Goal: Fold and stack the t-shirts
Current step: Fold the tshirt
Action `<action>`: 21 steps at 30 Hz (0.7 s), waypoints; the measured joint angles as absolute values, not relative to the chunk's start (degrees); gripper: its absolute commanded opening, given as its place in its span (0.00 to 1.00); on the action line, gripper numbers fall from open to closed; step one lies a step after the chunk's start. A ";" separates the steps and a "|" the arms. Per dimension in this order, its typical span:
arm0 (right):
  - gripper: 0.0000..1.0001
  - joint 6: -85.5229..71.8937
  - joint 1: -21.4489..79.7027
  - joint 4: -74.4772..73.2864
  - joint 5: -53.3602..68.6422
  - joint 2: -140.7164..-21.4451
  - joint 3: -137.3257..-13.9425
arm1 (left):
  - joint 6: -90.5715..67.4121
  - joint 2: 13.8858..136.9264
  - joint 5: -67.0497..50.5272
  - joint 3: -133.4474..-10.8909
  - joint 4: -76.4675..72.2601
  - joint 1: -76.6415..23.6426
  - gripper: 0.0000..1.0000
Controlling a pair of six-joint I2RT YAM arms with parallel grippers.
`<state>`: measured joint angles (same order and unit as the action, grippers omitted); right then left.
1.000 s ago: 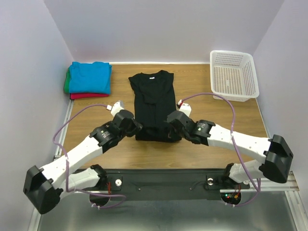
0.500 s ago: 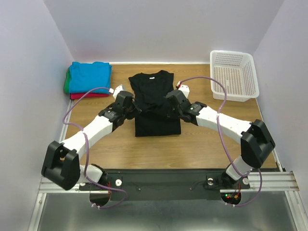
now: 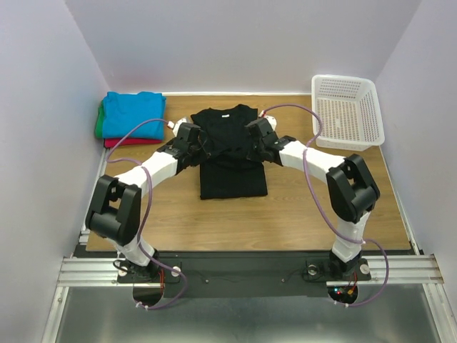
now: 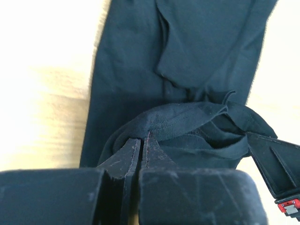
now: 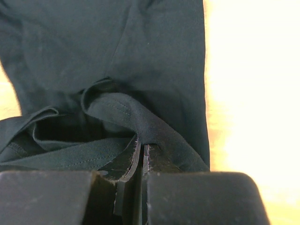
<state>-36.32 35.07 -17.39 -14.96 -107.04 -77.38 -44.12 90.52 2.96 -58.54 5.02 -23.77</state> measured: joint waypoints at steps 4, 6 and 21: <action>0.00 -35.99 33.95 -16.40 -13.93 -110.76 -79.24 | -43.62 94.80 2.20 -60.18 4.27 -22.39 0.00; 0.01 -35.77 33.45 -16.21 -13.56 -112.38 -80.20 | -43.33 96.92 2.11 -60.82 3.92 -21.96 0.00; 0.71 -34.04 32.58 -15.81 -11.53 -112.64 -81.43 | -41.06 98.35 1.04 -63.55 1.76 -21.26 0.99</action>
<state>-34.04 32.58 -15.81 -11.53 -112.64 -81.43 -41.06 98.35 1.04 -63.55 1.76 -21.26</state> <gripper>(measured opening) 0.626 0.959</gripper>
